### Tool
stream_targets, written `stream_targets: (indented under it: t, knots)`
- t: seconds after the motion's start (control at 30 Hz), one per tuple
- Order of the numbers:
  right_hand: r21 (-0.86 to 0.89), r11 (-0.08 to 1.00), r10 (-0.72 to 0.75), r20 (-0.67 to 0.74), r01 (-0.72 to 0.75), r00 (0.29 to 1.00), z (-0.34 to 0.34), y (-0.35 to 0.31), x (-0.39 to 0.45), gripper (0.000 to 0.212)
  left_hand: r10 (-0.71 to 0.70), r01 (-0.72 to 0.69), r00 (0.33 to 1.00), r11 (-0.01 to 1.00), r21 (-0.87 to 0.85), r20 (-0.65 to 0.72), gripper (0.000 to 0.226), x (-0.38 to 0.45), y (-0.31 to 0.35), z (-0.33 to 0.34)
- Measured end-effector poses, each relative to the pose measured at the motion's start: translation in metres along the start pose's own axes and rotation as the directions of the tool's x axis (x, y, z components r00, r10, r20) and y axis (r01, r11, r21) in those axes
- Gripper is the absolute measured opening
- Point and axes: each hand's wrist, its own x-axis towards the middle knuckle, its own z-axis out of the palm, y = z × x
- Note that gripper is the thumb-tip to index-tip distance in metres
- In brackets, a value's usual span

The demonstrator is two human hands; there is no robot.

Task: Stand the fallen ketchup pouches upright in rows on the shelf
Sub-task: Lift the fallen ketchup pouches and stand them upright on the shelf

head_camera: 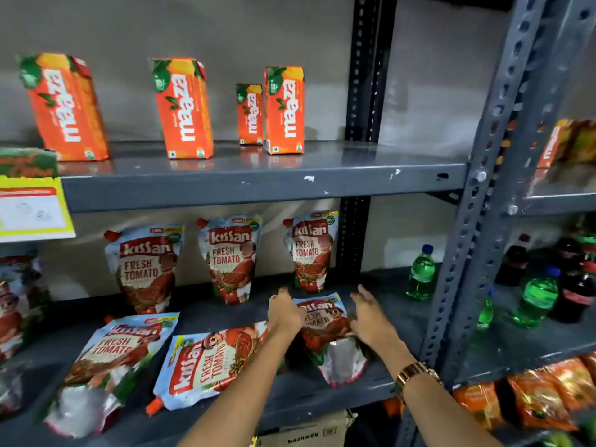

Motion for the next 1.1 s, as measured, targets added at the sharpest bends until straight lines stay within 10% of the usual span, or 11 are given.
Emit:
stream_targets:
  t: [0.23,0.6,0.77,1.1]
  knots:
    - [0.184,0.942,0.239,0.22,-0.281,0.946,0.024,0.009,0.03,0.012,-0.216,0.223,0.954,0.975,-0.01,0.21,0.046,0.039,0.001,0.024]
    - [0.451,0.757,0.413,0.228,-0.472,0.881,0.026,0.005,0.043,0.028,-0.275,0.284,0.905,0.959,0.022,0.325,0.04,0.059,0.018,0.024]
    - [0.557,0.68,0.458,0.185,-0.476,0.87,0.023,0.003,0.04,0.032,-0.353,0.455,0.876,0.831,-0.32,0.328,0.009,0.06,0.017,0.016]
    - [0.771,0.535,0.498,0.042,-0.345,0.866,-0.002,-0.001,0.041,0.019,-0.362,0.344,0.923,0.627,-0.699,0.129,0.034,0.062,0.027,0.016]
